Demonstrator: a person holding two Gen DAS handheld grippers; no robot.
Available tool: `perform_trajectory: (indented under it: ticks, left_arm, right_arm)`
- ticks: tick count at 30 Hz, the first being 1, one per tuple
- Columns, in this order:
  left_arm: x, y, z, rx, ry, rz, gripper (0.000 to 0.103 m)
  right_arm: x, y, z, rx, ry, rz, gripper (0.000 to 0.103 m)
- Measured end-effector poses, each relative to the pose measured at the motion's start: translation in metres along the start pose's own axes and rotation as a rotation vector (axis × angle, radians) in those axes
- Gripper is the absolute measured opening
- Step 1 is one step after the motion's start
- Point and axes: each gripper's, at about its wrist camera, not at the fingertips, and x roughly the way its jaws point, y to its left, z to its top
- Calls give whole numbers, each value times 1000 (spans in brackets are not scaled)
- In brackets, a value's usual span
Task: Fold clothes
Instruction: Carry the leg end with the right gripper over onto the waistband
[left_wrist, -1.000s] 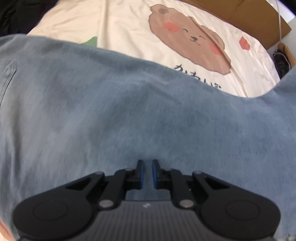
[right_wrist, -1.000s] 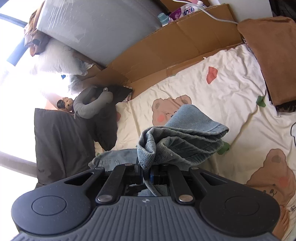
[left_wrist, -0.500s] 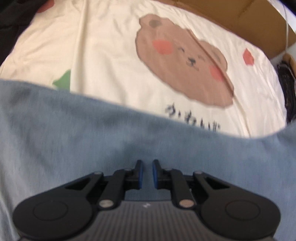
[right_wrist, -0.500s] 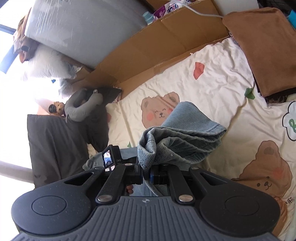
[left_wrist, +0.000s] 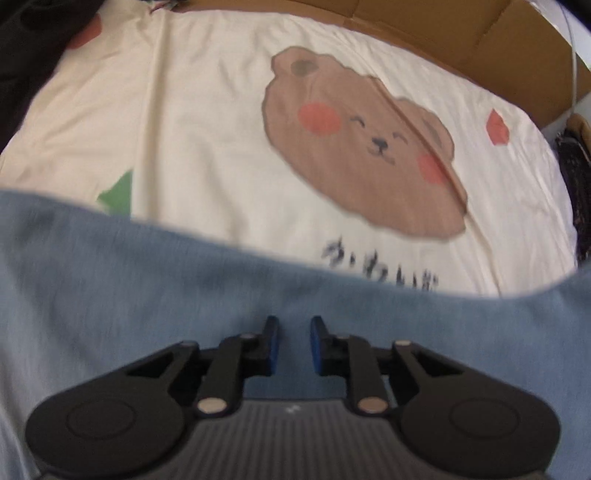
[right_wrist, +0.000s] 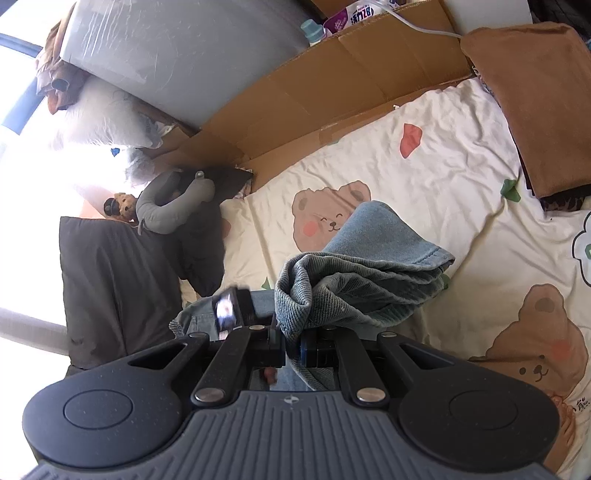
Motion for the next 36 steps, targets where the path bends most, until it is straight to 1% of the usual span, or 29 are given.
perform_trajectory:
  ticks: [1,2,5,9,10,11,13,17,22,27,30,34,36]
  left_arm:
    - [-3,3,-8,-6,20,10,33]
    - [-6,6,-18,-13,39,19,34]
    - [-12,15,-49,-59,69,8,34]
    - [-22,24,-81,-73,104,7,36]
    - [-24,26,-89,-76,112,6,37]
    - [-27,28,-97,-79,121,6,42]
    - [-31,32,-113,-84,138,6,46]
    - [-42,38,-130,-48,160,25,46]
    - [-62,55,-139,-72,128,39,46]
    - [-83,81,-145,-126,80,45,46]
    - [-99,101,-148,-116,47,61,46]
    - [-112,129,-155,-178,-5,57,46]
    - [-120,144,-160,-216,-32,45,45]
  right_arm:
    - [0,1,0,3,-2,0,5]
    - [1,2,-1,1,-3,-1,5]
    - [-1,4,-2,4,-9,2,5]
    - [-2,7,-2,8,-22,2,5]
    - [-2,7,-2,20,-22,6,5]
    - [-1,8,-2,24,-24,9,5]
    - [-2,13,-2,13,-34,19,5]
    - [-5,23,0,-1,-55,46,5]
    - [-7,35,2,-13,-72,73,5]
    - [-2,45,0,-44,-56,86,5]
    - [1,53,1,-54,-49,102,5]
    - [10,76,5,-142,-3,156,5]
    - [16,89,7,-192,3,174,5]
